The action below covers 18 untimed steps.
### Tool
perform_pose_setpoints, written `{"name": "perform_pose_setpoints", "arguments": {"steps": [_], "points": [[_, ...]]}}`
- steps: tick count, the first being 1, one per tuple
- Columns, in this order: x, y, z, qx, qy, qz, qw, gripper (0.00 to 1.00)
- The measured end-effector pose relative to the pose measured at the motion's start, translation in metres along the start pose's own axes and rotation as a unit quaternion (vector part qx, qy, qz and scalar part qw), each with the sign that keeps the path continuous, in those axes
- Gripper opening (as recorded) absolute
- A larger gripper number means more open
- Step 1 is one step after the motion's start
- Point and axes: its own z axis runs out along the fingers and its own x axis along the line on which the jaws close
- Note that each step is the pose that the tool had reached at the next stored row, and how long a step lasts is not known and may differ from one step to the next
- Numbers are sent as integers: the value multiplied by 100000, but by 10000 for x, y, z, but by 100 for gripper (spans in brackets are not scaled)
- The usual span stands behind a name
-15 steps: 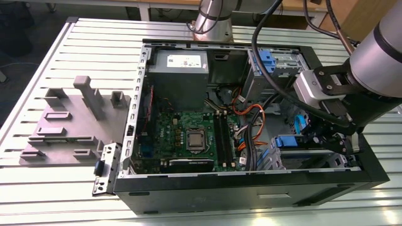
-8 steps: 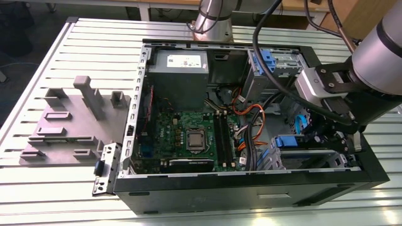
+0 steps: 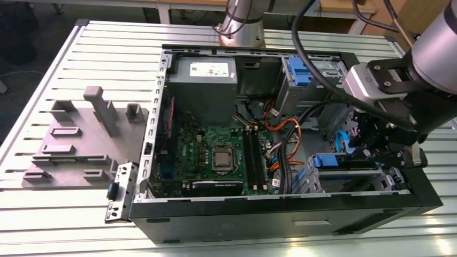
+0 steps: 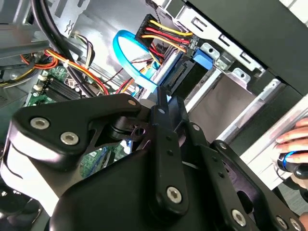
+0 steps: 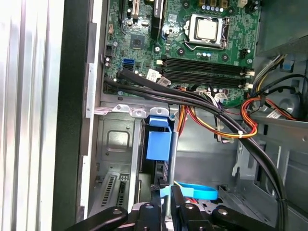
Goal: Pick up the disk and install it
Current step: 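Insert the first disk wire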
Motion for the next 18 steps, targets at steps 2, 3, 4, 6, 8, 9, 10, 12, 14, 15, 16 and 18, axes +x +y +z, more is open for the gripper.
{"name": "perform_pose_setpoints", "arguments": {"steps": [2, 3, 4, 6, 8, 9, 10, 12, 14, 15, 16, 18], "points": [[-4, -3, -34, 1, -4, -1, 100000, 23], [-6, -4, -47, 0, 2, -2, 100000, 23], [-7, -4, -54, 2, -5, 2, 100000, 23], [-7, -4, -54, 3, -18, 0, 100000, 23], [-7, -5, -56, 1, -8, -2, 100000, 23], [-7, -4, -57, -1, -4, -1, 100000, 23], [-7, -4, -57, -76, -13, 7, 100000, 23], [-7, -5, -56, -705, -51, 72, 99997, 23], [-6, -6, -52, -1336, -99, 130, 99991, 23], [-7, -8, -51, -1654, -125, 160, 99986, 23], [-7, -7, -51, -1678, -123, 164, 99986, 23], [-7, -7, -51, -1710, -124, 174, 99985, 23]]}}
